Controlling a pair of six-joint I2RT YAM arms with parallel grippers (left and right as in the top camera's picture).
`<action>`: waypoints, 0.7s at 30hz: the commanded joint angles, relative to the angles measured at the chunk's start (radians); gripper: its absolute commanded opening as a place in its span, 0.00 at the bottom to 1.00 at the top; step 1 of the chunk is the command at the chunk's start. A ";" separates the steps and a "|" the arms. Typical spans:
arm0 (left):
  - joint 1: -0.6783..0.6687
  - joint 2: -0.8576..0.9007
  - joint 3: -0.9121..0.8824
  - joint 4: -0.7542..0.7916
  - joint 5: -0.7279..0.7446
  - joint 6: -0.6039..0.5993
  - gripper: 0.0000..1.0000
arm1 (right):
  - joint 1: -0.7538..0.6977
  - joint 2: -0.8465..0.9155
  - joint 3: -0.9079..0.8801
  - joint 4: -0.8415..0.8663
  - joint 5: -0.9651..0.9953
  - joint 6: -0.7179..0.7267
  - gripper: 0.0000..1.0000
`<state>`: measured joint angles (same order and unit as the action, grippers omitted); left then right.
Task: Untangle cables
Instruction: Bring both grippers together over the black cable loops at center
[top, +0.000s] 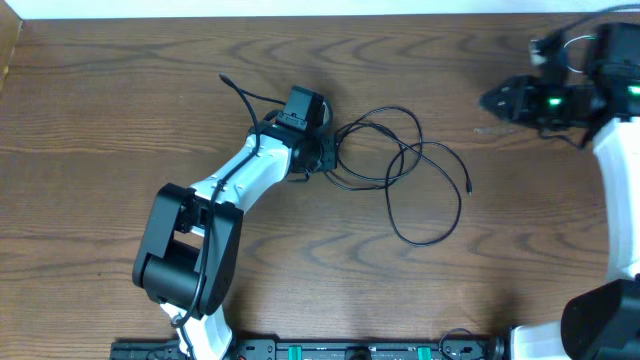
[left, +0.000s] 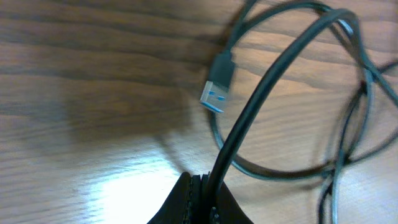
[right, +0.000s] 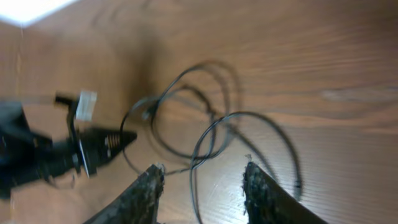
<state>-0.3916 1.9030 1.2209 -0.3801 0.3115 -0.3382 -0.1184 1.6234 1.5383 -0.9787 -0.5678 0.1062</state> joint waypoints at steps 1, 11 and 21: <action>0.030 -0.051 0.091 0.003 0.130 -0.001 0.07 | 0.090 0.032 0.010 -0.006 0.028 -0.056 0.43; 0.072 -0.185 0.242 0.025 0.202 -0.116 0.07 | 0.286 0.184 0.010 0.045 -0.057 -0.112 0.43; 0.072 -0.223 0.243 0.130 0.201 -0.211 0.07 | 0.376 0.269 0.010 0.175 -0.177 -0.102 0.46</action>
<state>-0.3244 1.6928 1.4517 -0.2665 0.4969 -0.5022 0.2348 1.8565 1.5383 -0.8299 -0.6579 0.0139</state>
